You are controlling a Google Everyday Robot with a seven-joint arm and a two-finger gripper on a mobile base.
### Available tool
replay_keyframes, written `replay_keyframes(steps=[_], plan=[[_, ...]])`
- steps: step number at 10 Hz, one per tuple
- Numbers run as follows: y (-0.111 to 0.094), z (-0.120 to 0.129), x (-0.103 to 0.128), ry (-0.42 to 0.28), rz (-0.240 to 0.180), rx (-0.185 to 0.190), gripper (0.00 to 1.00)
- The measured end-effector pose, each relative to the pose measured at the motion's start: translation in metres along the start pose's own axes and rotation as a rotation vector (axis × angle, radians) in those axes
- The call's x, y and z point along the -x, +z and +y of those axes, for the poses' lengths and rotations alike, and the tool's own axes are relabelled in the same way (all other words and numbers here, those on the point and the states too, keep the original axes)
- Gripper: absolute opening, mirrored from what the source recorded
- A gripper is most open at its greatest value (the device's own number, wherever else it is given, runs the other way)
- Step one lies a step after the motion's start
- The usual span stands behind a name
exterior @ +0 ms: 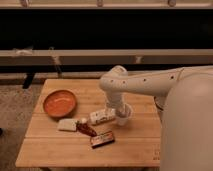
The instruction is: Place the ceramic cup in the ceramic bowl
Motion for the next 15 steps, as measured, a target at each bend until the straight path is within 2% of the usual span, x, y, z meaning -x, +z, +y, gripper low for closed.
replay_keyframes(steps=[1, 3, 4, 5, 6, 7, 9, 11, 13, 14, 15], plan=[[0.01, 0.0, -0.001, -0.004, 0.006, -0.031, 0.4], [0.011, -0.004, -0.002, 0.003, 0.004, -0.054, 0.22], [0.003, -0.007, 0.0, 0.006, -0.004, -0.07, 0.1], [-0.008, -0.007, 0.002, 0.004, -0.013, -0.079, 0.03], [-0.018, -0.008, 0.004, 0.004, -0.022, -0.084, 0.0], [-0.037, -0.008, 0.009, -0.004, -0.042, -0.092, 0.0], [-0.071, 0.004, 0.021, -0.056, -0.084, -0.094, 0.0], [-0.091, 0.039, 0.038, -0.139, -0.117, -0.078, 0.0], [-0.096, 0.082, 0.056, -0.234, -0.143, -0.057, 0.0], [-0.098, 0.113, 0.067, -0.308, -0.159, -0.043, 0.0], [-0.098, 0.13, 0.073, -0.355, -0.166, -0.034, 0.0]])
